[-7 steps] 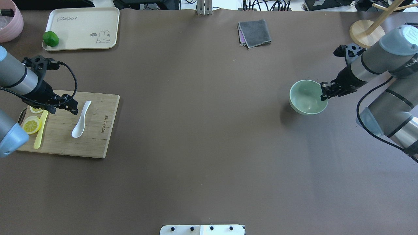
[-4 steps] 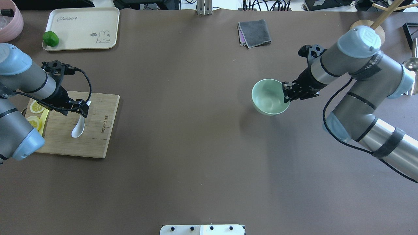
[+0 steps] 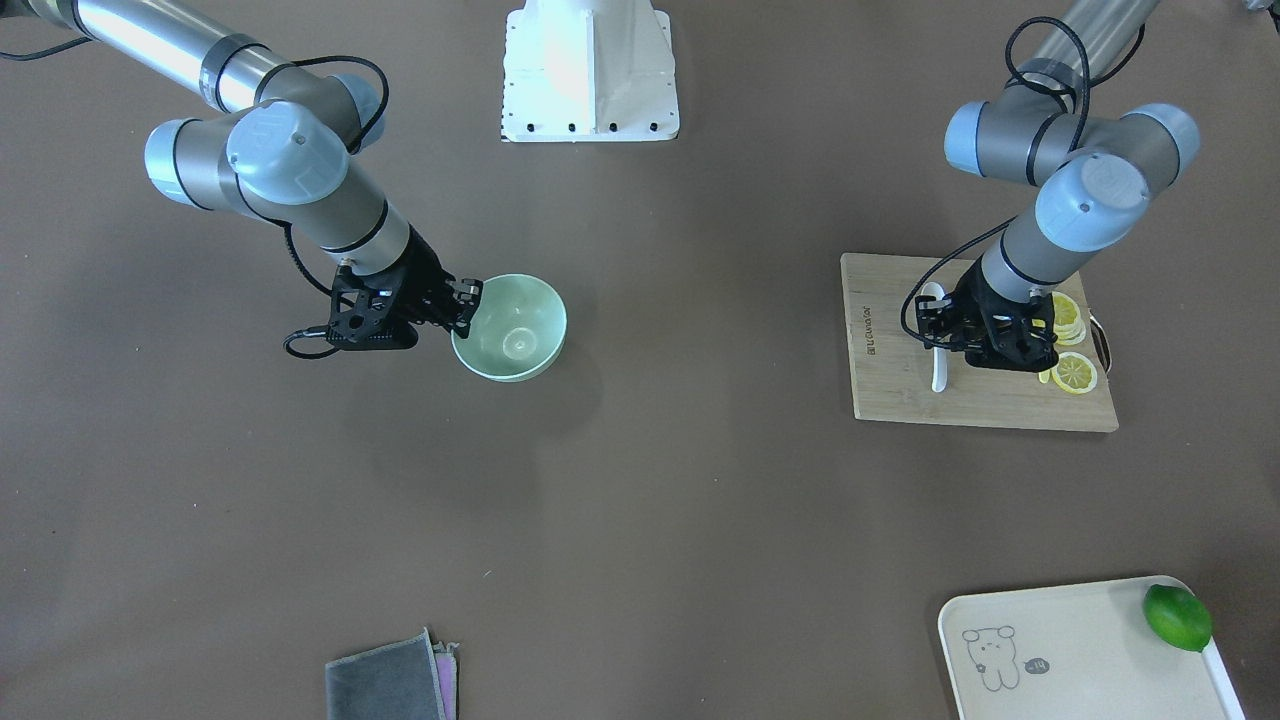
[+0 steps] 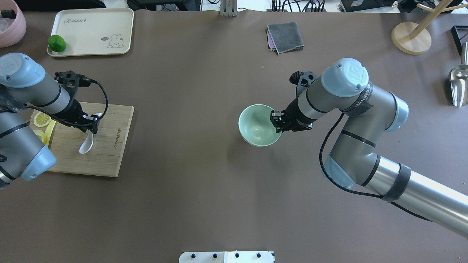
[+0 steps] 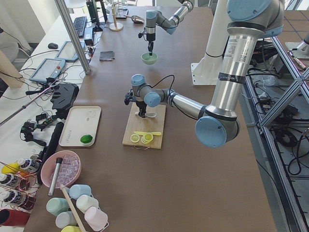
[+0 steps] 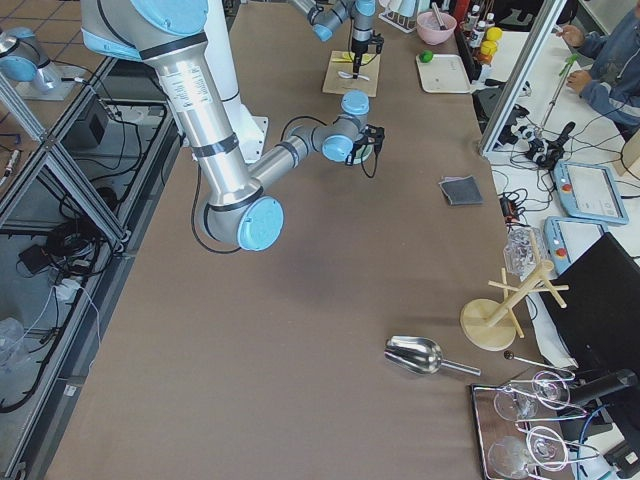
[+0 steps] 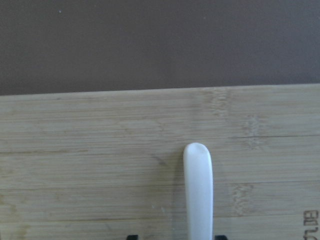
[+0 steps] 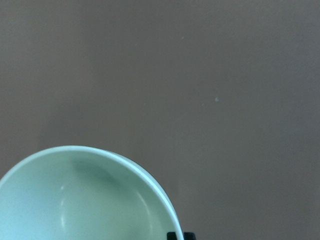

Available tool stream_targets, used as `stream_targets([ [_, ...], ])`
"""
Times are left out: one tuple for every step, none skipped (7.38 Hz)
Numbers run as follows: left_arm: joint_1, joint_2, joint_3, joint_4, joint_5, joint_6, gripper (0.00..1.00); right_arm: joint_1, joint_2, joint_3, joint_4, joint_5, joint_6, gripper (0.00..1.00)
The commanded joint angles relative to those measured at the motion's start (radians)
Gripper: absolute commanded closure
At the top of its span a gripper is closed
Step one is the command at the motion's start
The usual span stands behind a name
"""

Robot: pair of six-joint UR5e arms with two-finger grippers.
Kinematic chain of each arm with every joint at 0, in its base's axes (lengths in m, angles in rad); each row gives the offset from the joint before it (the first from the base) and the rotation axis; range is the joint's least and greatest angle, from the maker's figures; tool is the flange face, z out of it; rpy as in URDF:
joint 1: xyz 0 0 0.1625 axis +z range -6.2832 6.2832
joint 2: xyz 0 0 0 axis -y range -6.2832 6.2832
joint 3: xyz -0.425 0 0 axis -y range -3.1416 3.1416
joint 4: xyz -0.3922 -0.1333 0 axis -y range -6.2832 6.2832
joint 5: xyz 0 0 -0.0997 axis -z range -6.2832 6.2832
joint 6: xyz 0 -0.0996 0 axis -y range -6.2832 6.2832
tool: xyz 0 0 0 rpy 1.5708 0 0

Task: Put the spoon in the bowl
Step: 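Grasp the white spoon with the left gripper while the right gripper drags the bowl closer, then carry the spoon with the left gripper over the bowl while the right gripper releases it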

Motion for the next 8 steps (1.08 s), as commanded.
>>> stream_targets([
  [0.001,-0.039,-0.028,0.005,-0.013,-0.011,1.00,-0.088,0.036,0.001,-0.002,-0.091,0.050,1.00],
  [0.001,-0.068,-0.065,0.005,-0.069,-0.070,1.00,-0.120,0.045,0.001,0.000,-0.130,0.073,1.00],
  [0.001,-0.127,-0.103,0.008,-0.133,-0.172,1.00,-0.159,0.066,-0.005,-0.002,-0.168,0.097,1.00],
  [0.010,-0.204,-0.116,0.008,-0.137,-0.318,1.00,-0.185,0.076,-0.005,-0.002,-0.211,0.110,1.00],
  [0.058,-0.264,-0.114,0.008,-0.131,-0.413,1.00,-0.185,0.082,-0.007,-0.002,-0.213,0.111,0.67],
  [0.107,-0.319,-0.107,0.008,-0.125,-0.481,1.00,-0.176,0.073,0.009,-0.002,-0.218,0.112,0.01],
  [0.160,-0.361,-0.104,0.003,-0.056,-0.529,1.00,-0.112,0.039,0.060,-0.002,-0.146,0.098,0.00],
  [0.228,-0.379,-0.101,0.000,0.010,-0.555,1.00,0.001,-0.040,0.116,0.001,-0.010,0.092,0.00],
])
